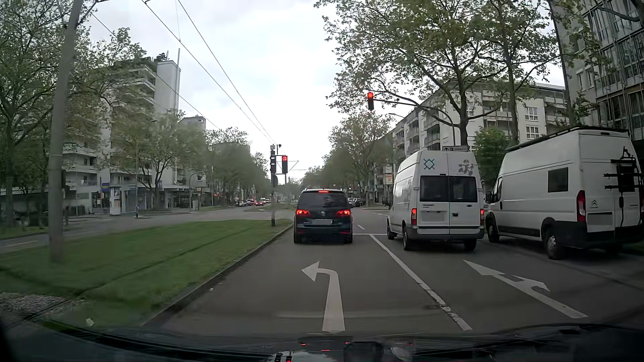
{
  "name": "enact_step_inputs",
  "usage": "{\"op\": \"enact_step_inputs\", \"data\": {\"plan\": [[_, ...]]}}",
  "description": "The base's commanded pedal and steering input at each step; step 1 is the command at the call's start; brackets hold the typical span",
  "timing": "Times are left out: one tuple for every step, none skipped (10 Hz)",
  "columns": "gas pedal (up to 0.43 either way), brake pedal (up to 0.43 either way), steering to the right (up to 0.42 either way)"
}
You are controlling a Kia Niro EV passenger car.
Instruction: Follow the waypoints while adhering to traffic rules and regulations
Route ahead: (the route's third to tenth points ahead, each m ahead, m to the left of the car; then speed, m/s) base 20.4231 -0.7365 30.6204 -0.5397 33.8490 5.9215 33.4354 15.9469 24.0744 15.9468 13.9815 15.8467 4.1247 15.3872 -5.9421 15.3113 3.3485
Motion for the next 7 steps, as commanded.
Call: {"op": "enact_step_inputs", "data": {"plan": [[0.0,0.122,-0.003],[0.0,0.128,-0.003],[0.0,0.134,-0.004],[0.0,0.14,-0.003],[0.0,0.14,-0.003],[0.0,0.14,-0.004],[0.0,0.14,-0.003]]}}
